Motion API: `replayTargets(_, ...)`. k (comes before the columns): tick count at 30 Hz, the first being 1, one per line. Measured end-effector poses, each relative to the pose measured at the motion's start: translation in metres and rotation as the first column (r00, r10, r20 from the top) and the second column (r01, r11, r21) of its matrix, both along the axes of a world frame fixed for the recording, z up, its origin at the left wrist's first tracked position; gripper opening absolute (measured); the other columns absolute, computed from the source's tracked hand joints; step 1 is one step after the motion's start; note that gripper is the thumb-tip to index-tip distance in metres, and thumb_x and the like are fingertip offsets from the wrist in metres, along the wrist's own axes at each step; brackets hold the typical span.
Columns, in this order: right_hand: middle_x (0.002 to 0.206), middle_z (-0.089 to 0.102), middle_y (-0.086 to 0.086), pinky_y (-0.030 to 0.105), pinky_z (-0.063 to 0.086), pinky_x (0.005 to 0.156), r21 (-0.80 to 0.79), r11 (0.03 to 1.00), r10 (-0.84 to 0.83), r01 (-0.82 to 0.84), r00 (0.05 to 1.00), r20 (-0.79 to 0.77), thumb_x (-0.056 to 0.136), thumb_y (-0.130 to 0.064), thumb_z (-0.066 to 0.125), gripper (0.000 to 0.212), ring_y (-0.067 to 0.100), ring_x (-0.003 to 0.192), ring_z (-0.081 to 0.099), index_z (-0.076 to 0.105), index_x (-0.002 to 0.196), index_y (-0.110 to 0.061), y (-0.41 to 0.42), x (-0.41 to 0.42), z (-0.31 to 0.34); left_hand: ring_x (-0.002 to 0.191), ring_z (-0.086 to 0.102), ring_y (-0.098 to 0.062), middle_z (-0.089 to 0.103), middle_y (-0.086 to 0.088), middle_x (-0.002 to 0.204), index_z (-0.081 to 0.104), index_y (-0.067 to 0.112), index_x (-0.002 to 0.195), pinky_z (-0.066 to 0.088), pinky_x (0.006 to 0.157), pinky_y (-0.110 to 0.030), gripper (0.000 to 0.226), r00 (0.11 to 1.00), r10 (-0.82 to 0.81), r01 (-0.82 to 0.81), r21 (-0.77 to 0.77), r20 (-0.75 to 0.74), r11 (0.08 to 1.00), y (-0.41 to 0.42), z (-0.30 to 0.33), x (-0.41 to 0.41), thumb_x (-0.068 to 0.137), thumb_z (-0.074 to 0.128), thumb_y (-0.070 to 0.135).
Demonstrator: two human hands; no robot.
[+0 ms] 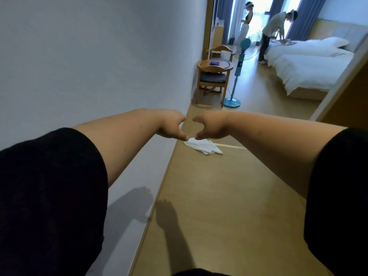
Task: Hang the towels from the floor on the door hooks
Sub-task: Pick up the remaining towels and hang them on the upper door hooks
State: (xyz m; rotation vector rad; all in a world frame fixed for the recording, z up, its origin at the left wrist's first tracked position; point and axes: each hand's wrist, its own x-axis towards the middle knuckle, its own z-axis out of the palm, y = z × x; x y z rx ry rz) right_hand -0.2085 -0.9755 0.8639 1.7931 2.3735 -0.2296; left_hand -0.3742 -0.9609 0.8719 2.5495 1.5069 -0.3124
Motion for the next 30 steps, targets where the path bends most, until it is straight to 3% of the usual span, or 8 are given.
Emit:
replayTargets(10, 0.146, 0.045, 0.009, 0.043, 0.039, 0.107, -0.100, 0.982, -0.156, 0.157, 0.988, 0.022, 0.086, -0.047, 0.063, 0.074, 0.030, 0.130, 0.046, 0.035, 0.147, -0.015, 0.081, 0.069, -0.057, 0.139, 0.035, -0.025, 0.029, -0.006, 0.156, 0.024, 0.014, 0.152, 0.032, 0.113, -0.040, 0.086, 0.994, -0.106, 0.105, -0.065, -0.008, 0.992, 0.109, -0.041, 0.059, 0.086, 0.061, 0.056)
replayTargets(20, 0.119, 0.061, 0.004, 0.042, 0.049, 0.090, -0.168, 0.981, -0.099, 0.094, 0.995, -0.022, 0.082, -0.048, 0.063, 0.051, 0.025, 0.101, 0.059, 0.053, 0.123, -0.019, 0.236, 0.172, -0.110, 0.123, 0.051, -0.026, 0.047, -0.005, 0.141, 0.040, 0.015, 0.142, 0.044, 0.102, -0.043, 0.074, 0.993, -0.113, 0.108, -0.138, -0.027, 0.985, 0.255, -0.092, 0.172, 0.083, 0.064, 0.053)
replayTargets(22, 0.123, 0.059, 0.004, 0.042, 0.049, 0.091, -0.191, 0.977, -0.096, 0.090, 0.995, -0.022, 0.082, -0.048, 0.062, 0.053, 0.026, 0.104, 0.058, 0.052, 0.125, -0.018, 0.268, 0.194, -0.114, 0.123, 0.051, -0.026, 0.046, -0.005, 0.142, 0.039, 0.015, 0.142, 0.044, 0.102, -0.043, 0.075, 0.995, -0.094, 0.089, -0.158, -0.024, 0.983, 0.286, -0.097, 0.193, 0.083, 0.063, 0.053)
replayTargets(26, 0.147, 0.043, 0.006, 0.044, 0.041, 0.105, -0.192, 0.979, -0.079, 0.076, 0.997, -0.011, 0.087, -0.047, 0.059, 0.072, 0.028, 0.129, 0.047, 0.035, 0.147, -0.016, 0.328, 0.228, -0.116, 0.133, 0.042, -0.026, 0.035, -0.005, 0.152, 0.029, 0.016, 0.150, 0.039, 0.107, -0.040, 0.083, 0.999, -0.046, 0.045, -0.157, -0.007, 0.987, 0.346, -0.104, 0.220, 0.085, 0.060, 0.056)
replayTargets(30, 0.146, 0.044, 0.006, 0.043, 0.040, 0.105, -0.200, 0.978, -0.063, 0.062, 0.998, 0.003, 0.088, -0.045, 0.059, 0.069, 0.028, 0.129, 0.046, 0.037, 0.146, -0.015, 0.377, 0.245, -0.123, 0.130, 0.046, -0.027, 0.040, -0.005, 0.149, 0.032, 0.018, 0.148, 0.041, 0.105, -0.040, 0.080, 1.000, -0.007, 0.007, -0.170, 0.000, 0.985, 0.395, -0.117, 0.232, 0.084, 0.062, 0.055)
